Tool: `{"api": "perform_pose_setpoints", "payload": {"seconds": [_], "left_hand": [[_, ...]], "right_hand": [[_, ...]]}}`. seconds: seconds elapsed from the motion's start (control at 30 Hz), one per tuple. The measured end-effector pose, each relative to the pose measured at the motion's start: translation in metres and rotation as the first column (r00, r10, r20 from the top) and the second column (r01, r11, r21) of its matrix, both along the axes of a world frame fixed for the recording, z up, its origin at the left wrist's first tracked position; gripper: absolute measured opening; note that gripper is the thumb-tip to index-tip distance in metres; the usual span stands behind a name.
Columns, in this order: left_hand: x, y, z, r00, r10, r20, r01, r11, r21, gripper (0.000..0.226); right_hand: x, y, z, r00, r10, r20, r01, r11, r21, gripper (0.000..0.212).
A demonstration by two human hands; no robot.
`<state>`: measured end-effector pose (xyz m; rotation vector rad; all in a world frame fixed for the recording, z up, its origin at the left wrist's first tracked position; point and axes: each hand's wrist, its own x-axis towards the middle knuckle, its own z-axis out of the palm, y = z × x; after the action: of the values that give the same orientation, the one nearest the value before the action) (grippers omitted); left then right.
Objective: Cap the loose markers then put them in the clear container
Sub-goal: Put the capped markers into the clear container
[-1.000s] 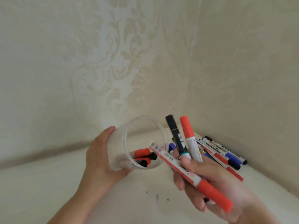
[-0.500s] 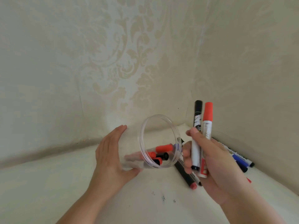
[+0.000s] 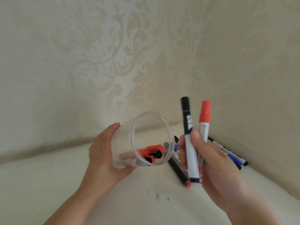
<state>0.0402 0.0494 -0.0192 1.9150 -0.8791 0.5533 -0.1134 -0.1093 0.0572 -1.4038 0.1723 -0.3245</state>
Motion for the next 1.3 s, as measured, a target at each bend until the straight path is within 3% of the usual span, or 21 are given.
{"api": "perform_pose_setpoints", "payload": {"seconds": [0.1, 0.17, 0.27, 0.4, 0.53, 0.6, 0.67, 0.77, 0.83, 0.9, 1.03, 1.13, 1.2, 1.3], "left_hand": [[-0.001, -0.001, 0.000, 0.999, 0.007, 0.050, -0.008, 0.999, 0.034, 0.096], [-0.002, -0.002, -0.001, 0.998, -0.004, 0.064, 0.001, 0.999, 0.038, 0.097], [-0.003, -0.005, -0.001, 0.996, -0.018, 0.092, 0.013, 0.999, 0.051, 0.100], [-0.001, -0.010, -0.005, 0.987, 0.003, 0.162, -0.021, 0.994, 0.110, 0.104], [0.000, -0.010, -0.007, 0.989, -0.001, 0.149, -0.020, 0.990, 0.142, 0.108], [0.002, -0.009, -0.008, 0.991, -0.002, 0.137, -0.016, 0.992, 0.129, 0.104], [0.005, -0.008, -0.009, 0.992, -0.001, 0.124, -0.012, 0.994, 0.108, 0.103], [0.006, -0.005, -0.009, 0.991, -0.011, 0.137, -0.006, 0.993, 0.120, 0.120], [0.007, -0.004, -0.010, 0.986, -0.009, 0.168, -0.015, 0.990, 0.142, 0.126], [0.007, -0.003, -0.008, 0.988, 0.007, 0.157, -0.029, 0.991, 0.134, 0.124], [0.005, -0.003, -0.005, 0.998, -0.024, 0.056, 0.020, 0.997, 0.073, 0.112], [0.004, 0.000, -0.005, 0.995, -0.076, -0.068, 0.076, 0.997, -0.002, 0.102], [0.006, 0.000, -0.006, 0.986, -0.105, -0.132, 0.098, 0.993, -0.061, 0.103], [0.009, -0.001, -0.005, 0.966, -0.175, -0.192, 0.141, 0.974, -0.179, 0.100]], "right_hand": [[0.004, 0.001, 0.005, 0.971, -0.176, 0.160, 0.180, 0.984, -0.010, 0.028], [0.007, 0.005, 0.008, 0.951, -0.182, 0.250, 0.210, 0.973, -0.092, 0.019], [0.016, 0.014, 0.008, 0.952, -0.151, 0.266, 0.233, 0.921, -0.312, 0.004], [0.027, 0.017, -0.003, 0.930, -0.282, 0.237, 0.364, 0.799, -0.479, 0.018], [0.026, 0.008, -0.001, 0.878, -0.383, 0.287, 0.473, 0.781, -0.407, 0.054], [0.019, 0.006, 0.004, 0.839, -0.405, 0.362, 0.511, 0.815, -0.272, 0.048], [0.016, 0.009, 0.002, 0.834, -0.389, 0.390, 0.507, 0.821, -0.264, 0.032], [0.018, 0.012, -0.010, 0.913, -0.284, 0.291, 0.399, 0.763, -0.508, 0.020], [0.019, 0.009, -0.017, 0.951, -0.223, 0.214, 0.308, 0.723, -0.619, 0.029], [0.017, 0.005, -0.018, 0.919, -0.273, 0.285, 0.392, 0.724, -0.568, 0.034], [0.012, -0.005, -0.017, 0.831, -0.341, 0.439, 0.544, 0.662, -0.515, 0.024], [0.012, -0.033, -0.025, 0.819, -0.482, 0.312, 0.563, 0.569, -0.599, 0.018], [0.013, -0.048, -0.036, 0.862, -0.500, 0.085, 0.341, 0.449, -0.826, 0.010], [0.021, -0.050, -0.054, 0.902, -0.410, -0.136, -0.002, 0.312, -0.950, 0.032]]}}
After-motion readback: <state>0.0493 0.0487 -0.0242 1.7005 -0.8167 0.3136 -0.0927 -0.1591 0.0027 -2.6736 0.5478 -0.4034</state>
